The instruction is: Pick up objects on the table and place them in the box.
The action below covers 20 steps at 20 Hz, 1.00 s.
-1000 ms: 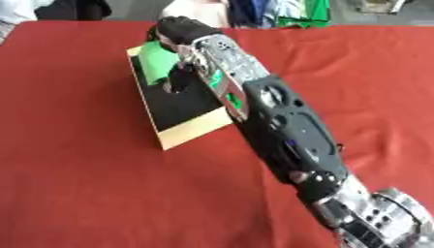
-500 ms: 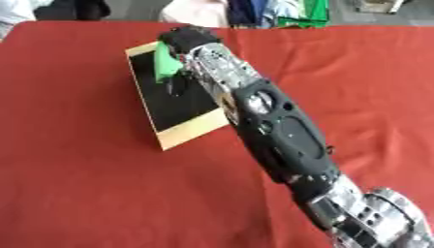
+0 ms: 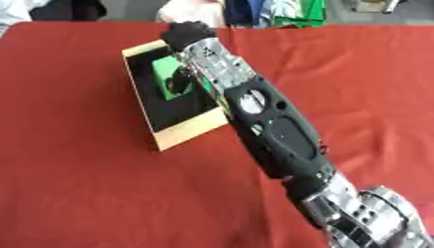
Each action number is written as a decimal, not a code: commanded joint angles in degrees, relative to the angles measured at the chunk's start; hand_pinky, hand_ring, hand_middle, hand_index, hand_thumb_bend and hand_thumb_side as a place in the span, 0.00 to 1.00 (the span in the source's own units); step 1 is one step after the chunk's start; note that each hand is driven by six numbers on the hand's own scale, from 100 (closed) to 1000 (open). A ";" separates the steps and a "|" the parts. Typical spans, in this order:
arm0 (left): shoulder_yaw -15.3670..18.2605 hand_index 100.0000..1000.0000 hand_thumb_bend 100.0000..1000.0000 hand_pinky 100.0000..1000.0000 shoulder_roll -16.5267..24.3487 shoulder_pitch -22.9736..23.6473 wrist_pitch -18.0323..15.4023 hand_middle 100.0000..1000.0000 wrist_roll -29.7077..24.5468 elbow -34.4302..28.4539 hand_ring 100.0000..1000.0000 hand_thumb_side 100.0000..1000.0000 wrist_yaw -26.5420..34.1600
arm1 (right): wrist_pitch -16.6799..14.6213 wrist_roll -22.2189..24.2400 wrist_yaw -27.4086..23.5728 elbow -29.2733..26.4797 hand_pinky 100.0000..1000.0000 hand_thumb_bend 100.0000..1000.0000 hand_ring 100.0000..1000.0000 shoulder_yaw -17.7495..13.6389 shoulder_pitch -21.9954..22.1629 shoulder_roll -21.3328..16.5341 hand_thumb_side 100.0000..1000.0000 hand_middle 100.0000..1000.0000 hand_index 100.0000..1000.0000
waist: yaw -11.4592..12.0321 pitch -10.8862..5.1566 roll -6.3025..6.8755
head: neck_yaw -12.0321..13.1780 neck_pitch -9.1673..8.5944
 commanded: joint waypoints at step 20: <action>1.03 0.68 0.00 0.53 1.83 0.23 -0.74 0.56 1.53 -1.11 0.60 0.34 -0.94 | 6.43 -8.82 -28.74 -34.61 0.77 0.00 0.81 -0.76 3.42 -27.96 0.11 0.87 0.96 | -2.13 -1.49 0.76 | 4.52 0.04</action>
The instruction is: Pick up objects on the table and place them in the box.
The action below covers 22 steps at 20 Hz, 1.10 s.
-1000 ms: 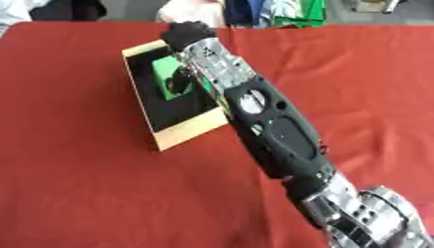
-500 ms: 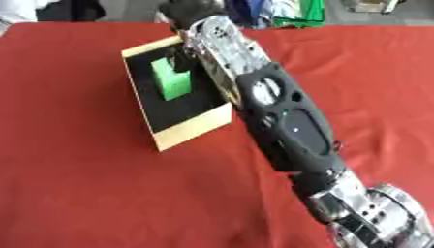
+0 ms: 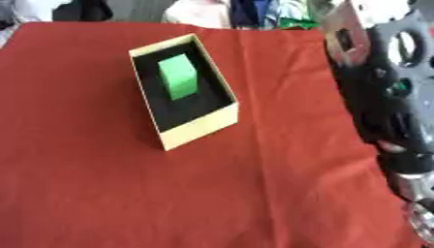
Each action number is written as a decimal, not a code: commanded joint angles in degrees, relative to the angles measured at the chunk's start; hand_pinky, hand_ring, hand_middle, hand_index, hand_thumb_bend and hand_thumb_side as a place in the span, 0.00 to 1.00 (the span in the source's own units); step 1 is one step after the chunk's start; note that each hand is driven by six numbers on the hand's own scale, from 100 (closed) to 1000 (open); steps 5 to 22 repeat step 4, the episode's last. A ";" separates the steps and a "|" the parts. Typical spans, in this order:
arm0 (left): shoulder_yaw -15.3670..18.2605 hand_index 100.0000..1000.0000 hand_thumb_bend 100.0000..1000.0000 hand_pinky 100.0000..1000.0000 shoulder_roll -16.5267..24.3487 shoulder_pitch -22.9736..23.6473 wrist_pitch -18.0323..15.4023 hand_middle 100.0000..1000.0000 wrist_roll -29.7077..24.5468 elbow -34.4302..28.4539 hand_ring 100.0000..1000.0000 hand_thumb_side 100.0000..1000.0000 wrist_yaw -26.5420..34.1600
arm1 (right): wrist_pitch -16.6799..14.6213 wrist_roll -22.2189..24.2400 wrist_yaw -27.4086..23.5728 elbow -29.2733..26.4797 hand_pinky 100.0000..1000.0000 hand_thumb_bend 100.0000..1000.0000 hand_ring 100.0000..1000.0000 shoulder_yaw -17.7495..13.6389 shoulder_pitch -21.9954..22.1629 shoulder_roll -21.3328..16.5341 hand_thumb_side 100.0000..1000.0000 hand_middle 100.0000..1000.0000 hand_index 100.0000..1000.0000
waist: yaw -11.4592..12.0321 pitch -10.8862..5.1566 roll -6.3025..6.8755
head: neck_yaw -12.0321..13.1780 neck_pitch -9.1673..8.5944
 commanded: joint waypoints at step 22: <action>0.78 0.68 0.00 0.53 2.02 -0.17 -0.42 0.56 0.98 -1.11 0.60 0.34 -0.67 | 7.62 -11.79 -13.38 -9.49 0.72 0.00 0.76 -2.58 5.28 -10.73 0.17 0.83 0.91 | -0.56 -1.37 0.95 | 1.12 0.22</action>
